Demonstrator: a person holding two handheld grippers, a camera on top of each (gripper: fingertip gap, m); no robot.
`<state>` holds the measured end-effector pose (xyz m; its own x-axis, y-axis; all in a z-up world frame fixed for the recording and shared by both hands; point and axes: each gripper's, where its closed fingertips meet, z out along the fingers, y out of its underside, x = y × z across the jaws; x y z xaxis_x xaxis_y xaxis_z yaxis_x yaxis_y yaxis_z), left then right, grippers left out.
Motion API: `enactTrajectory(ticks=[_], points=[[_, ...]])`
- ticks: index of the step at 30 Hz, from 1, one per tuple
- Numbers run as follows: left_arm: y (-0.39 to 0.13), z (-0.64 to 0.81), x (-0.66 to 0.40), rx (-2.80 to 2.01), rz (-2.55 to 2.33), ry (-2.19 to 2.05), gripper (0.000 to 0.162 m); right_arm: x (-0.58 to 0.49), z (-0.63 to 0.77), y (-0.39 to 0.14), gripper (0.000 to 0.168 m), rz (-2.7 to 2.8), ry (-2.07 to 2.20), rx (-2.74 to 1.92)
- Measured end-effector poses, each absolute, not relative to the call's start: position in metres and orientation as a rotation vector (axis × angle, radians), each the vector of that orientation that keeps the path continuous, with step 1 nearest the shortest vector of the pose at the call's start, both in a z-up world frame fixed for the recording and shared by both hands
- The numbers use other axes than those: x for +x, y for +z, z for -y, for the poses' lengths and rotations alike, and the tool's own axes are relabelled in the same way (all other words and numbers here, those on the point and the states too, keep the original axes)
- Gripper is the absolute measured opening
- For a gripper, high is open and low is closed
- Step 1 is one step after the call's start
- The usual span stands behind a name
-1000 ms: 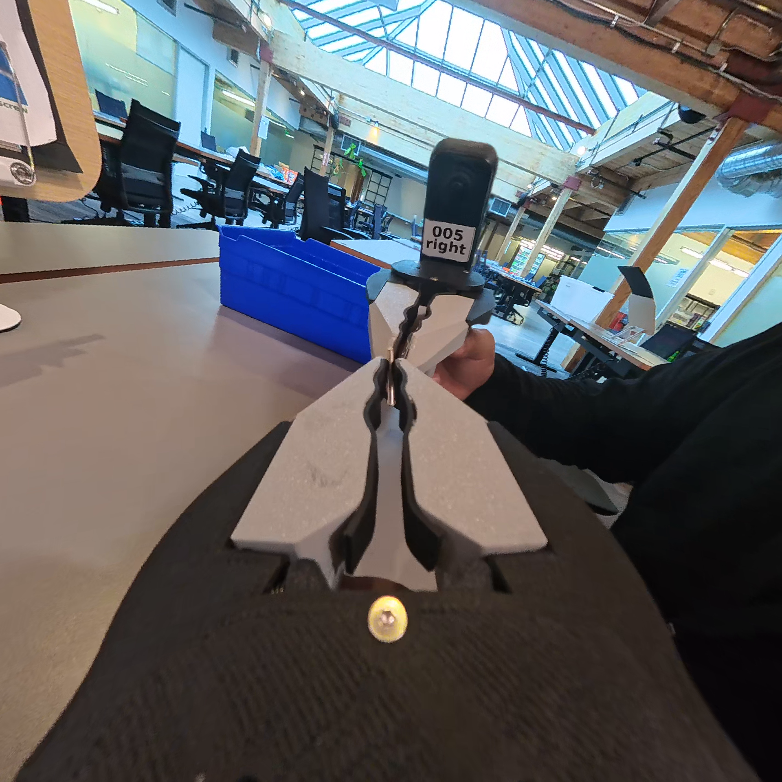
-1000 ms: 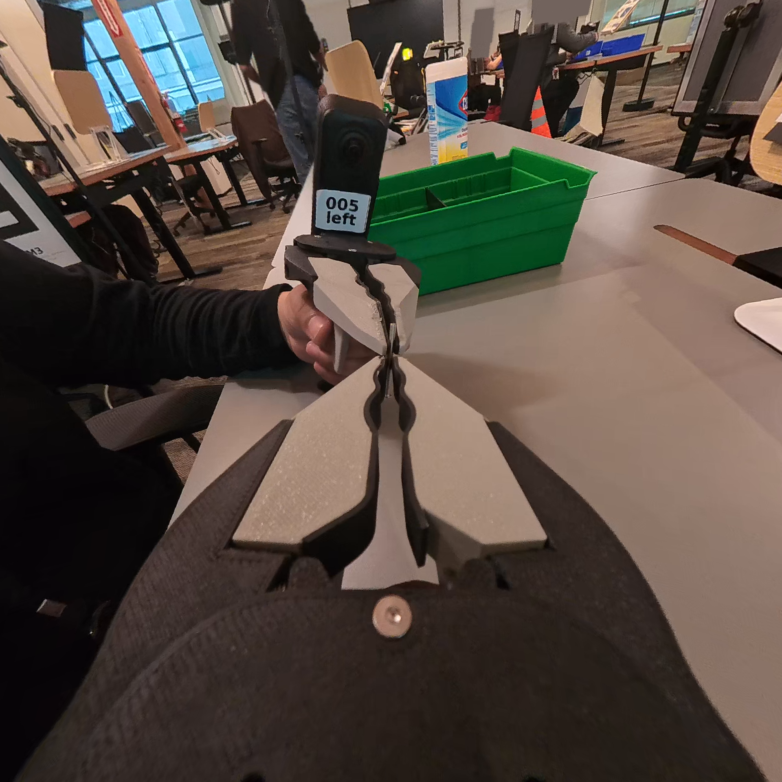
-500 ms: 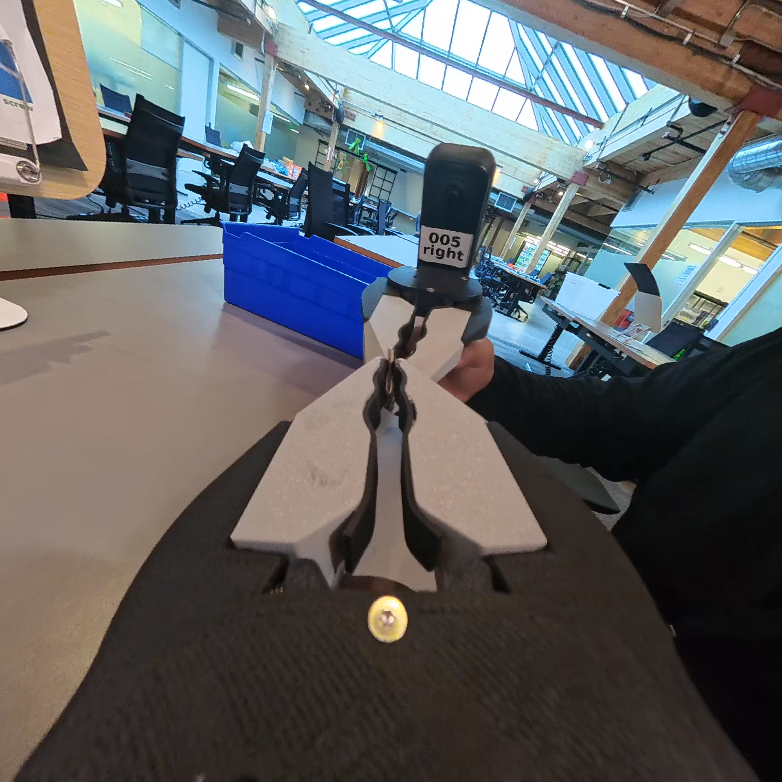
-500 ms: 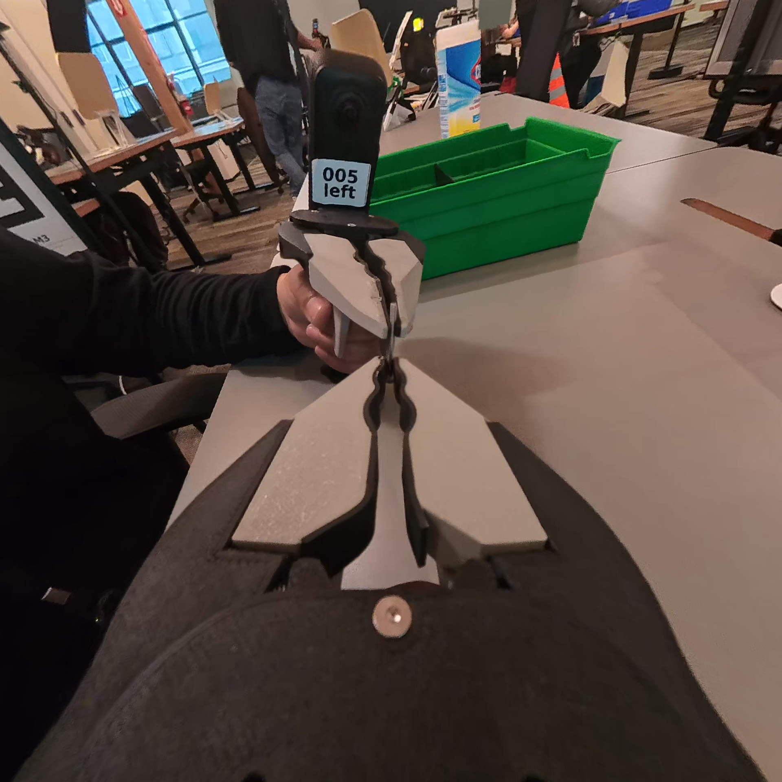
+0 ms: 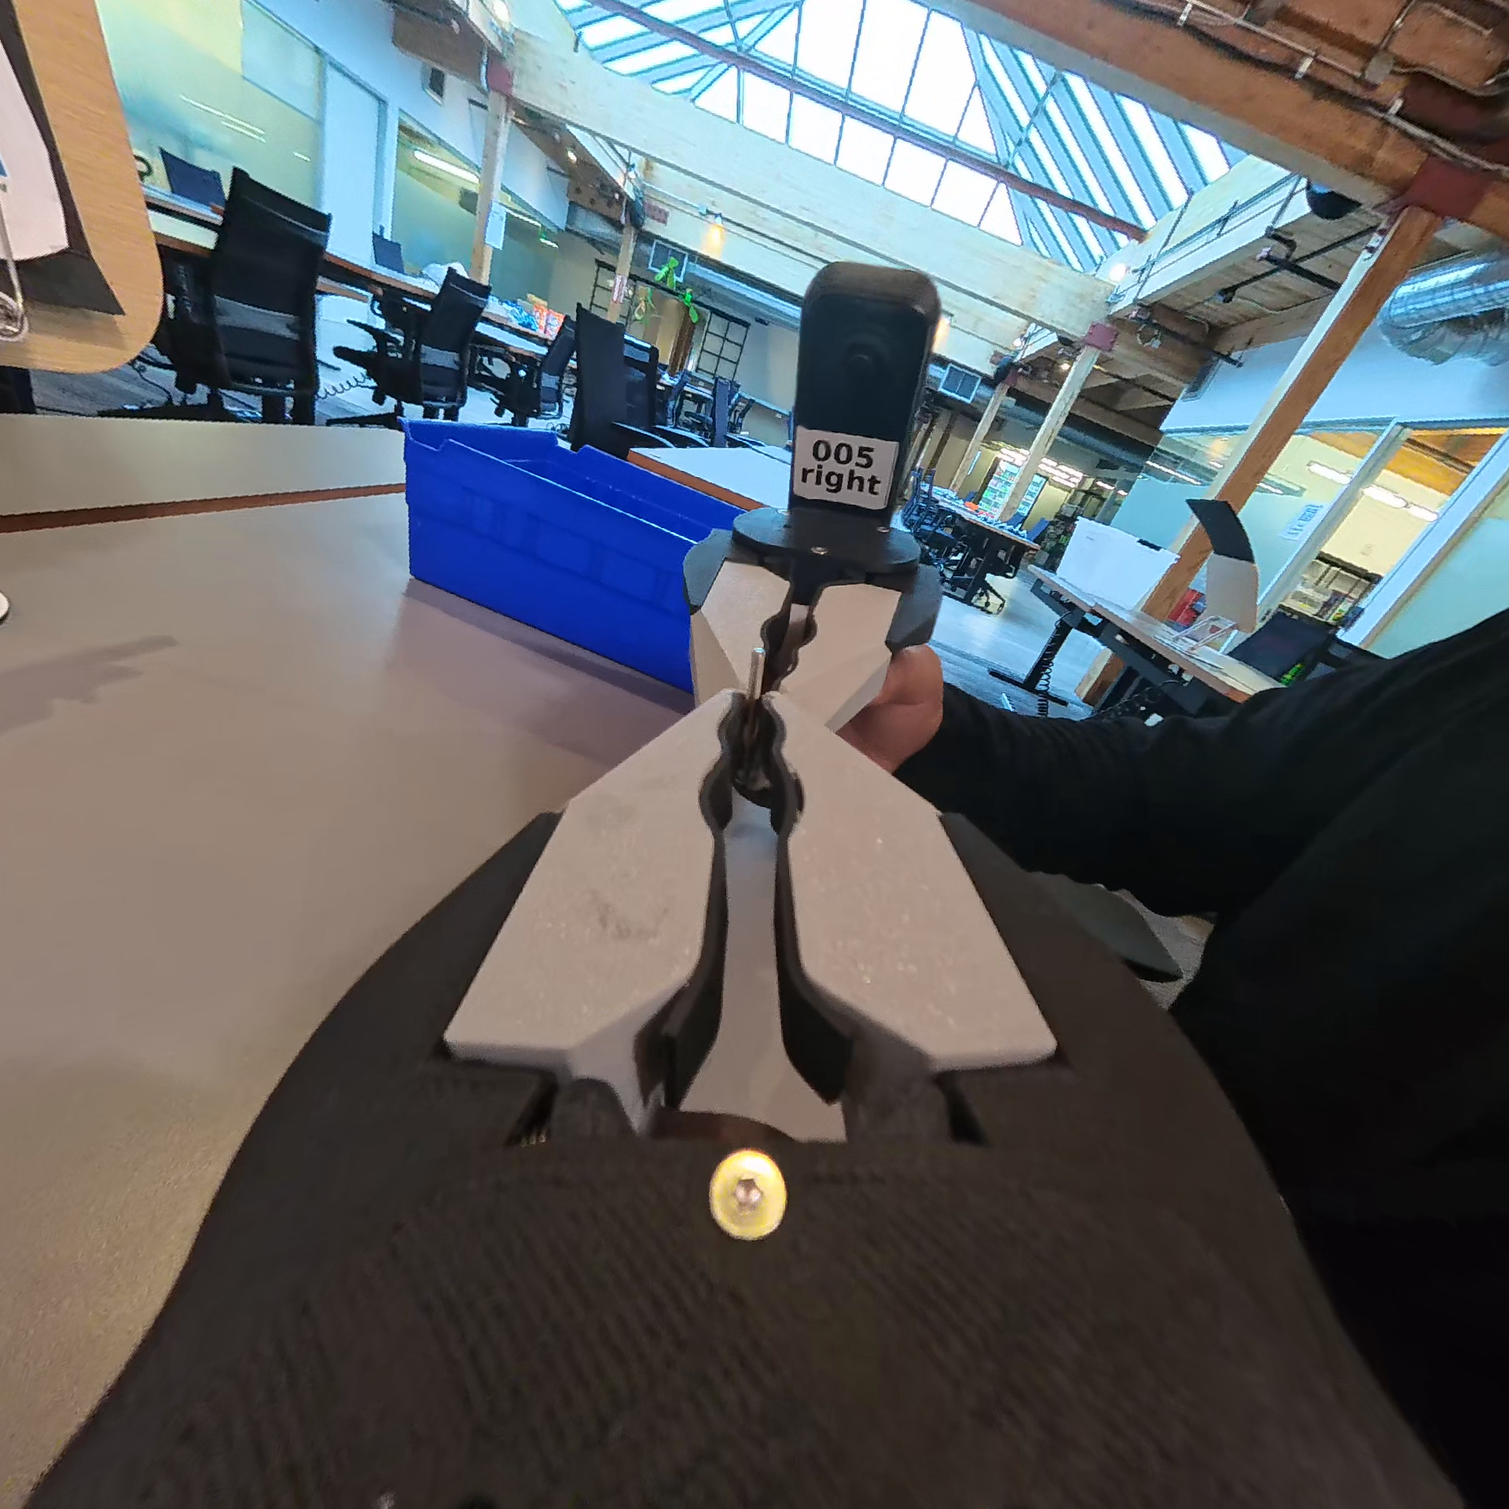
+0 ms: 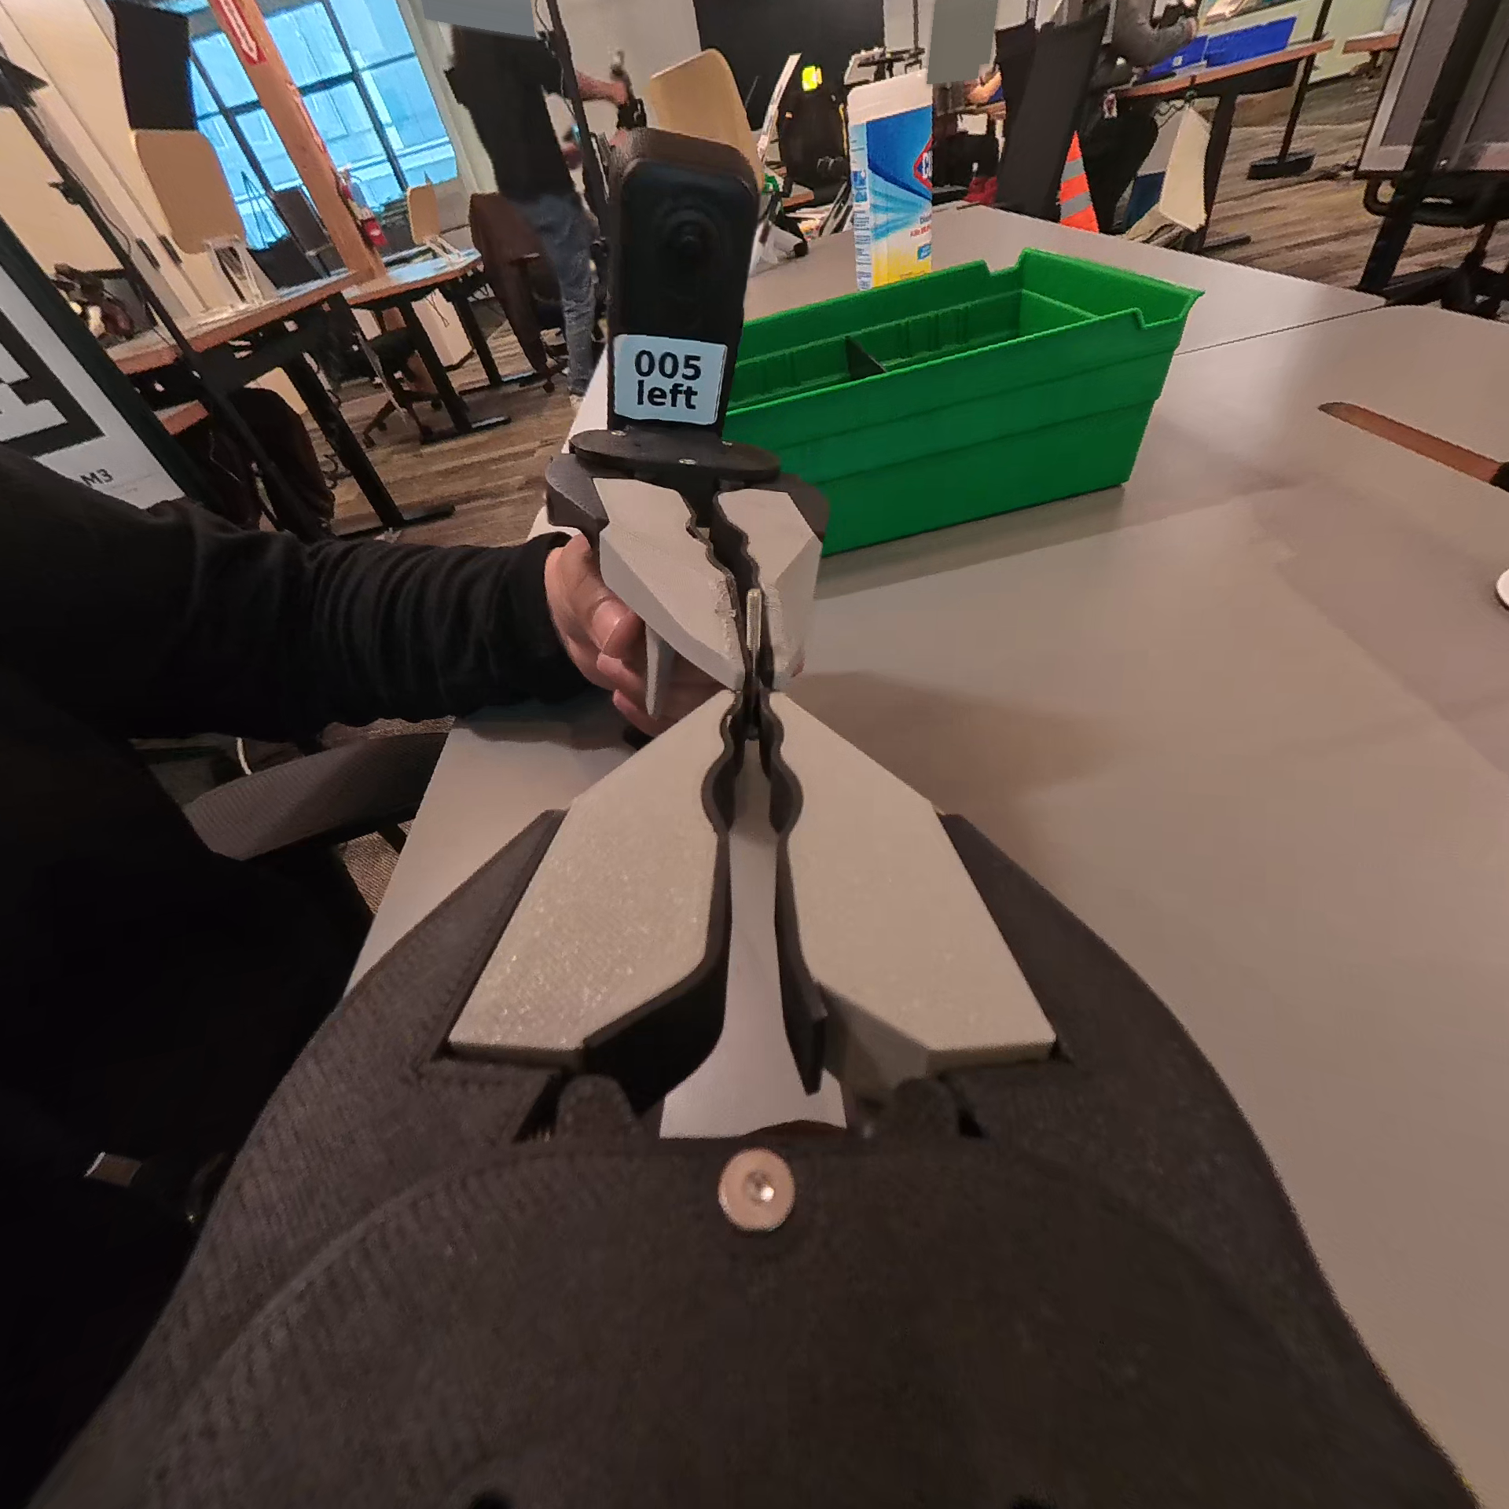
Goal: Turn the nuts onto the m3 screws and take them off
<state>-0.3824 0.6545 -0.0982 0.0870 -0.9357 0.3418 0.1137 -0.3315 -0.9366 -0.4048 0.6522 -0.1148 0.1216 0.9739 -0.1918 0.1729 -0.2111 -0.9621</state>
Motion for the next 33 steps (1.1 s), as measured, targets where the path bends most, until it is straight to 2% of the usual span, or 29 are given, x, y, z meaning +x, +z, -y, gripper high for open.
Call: enactTrajectory(ticks=[33], points=[[-0.0923, -0.6525, -0.3826, -1.411, -0.838, -1.485, 0.000, -0.4108, -0.6473, -0.1104, 0.000, 1.093, 1.348, -1.532]])
